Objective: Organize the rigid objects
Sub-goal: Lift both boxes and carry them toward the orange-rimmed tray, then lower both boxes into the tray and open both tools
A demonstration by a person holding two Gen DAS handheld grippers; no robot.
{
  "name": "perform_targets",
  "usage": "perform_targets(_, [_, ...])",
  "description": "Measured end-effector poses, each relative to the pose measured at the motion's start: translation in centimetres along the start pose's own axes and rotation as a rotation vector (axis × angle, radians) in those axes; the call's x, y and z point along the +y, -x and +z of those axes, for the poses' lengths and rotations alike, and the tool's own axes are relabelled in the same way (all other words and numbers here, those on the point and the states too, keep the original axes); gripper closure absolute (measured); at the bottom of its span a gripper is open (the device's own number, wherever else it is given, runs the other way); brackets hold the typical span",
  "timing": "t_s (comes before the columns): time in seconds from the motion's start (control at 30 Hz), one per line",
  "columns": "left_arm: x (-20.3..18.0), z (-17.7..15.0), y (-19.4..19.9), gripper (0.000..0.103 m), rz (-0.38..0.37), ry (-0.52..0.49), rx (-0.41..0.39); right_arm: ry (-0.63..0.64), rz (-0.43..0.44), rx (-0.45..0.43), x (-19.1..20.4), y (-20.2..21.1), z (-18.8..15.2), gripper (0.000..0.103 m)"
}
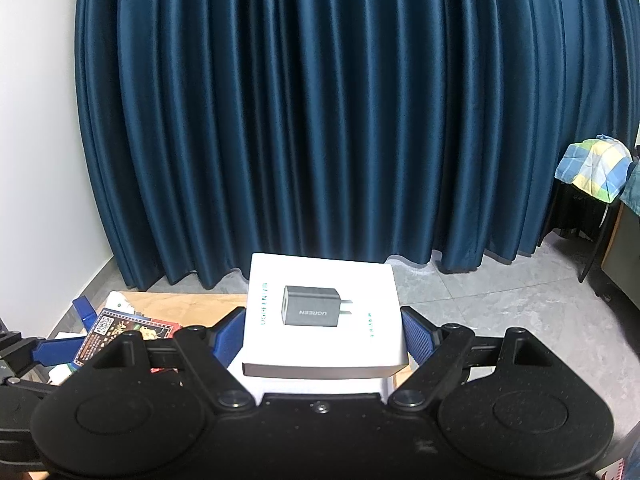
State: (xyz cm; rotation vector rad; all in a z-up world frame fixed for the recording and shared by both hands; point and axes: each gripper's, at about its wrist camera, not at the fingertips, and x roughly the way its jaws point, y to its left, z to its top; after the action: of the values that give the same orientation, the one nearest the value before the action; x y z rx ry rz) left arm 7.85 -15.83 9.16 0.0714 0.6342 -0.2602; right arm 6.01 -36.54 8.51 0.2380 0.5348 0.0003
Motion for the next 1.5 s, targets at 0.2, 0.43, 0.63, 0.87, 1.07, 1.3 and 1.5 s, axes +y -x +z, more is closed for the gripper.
perform_targets(0.2, [-0.1, 0.0, 0.0, 0.011, 0.002, 0.001, 0.000, -0.005, 0.001, 0.005, 0.1, -0.4, -0.2, 0.008])
perform_targets(0.43, [0.1, -0.1, -0.3, 0.011, -0.002, 0.000, 0.007, -0.009, -0.001, 0.009, 0.2, -0.7, -0.3, 0.008])
perform_targets(0.63, [0.1, -0.1, -0.9, 0.011, -0.001, -0.001, 0.018, -0.012, -0.003, 0.024, 0.2, -1.3, -0.4, 0.008])
perform_targets(0.87, [0.2, -0.1, -1.9, 0.011, 0.001, 0.009, 0.037, -0.020, -0.011, 0.050, 0.0, -2.6, -0.5, 0.008])
perform_targets(1.07, [0.1, 0.0, -3.6, 0.011, -0.006, 0.004, 0.053, -0.030, -0.029, 0.087, -0.5, -4.9, -0.5, 0.008])
perform_targets(1.3, [-0.1, -0.1, -5.9, 0.011, -0.021, -0.017, 0.079, -0.022, -0.065, 0.131, -0.6, -8.1, -0.9, 0.008])
perform_targets(1.5, [0.2, -0.2, -7.9, 0.011, -0.020, -0.009, 0.109, -0.032, -0.077, 0.186, -1.0, -11.2, -1.8, 0.008])
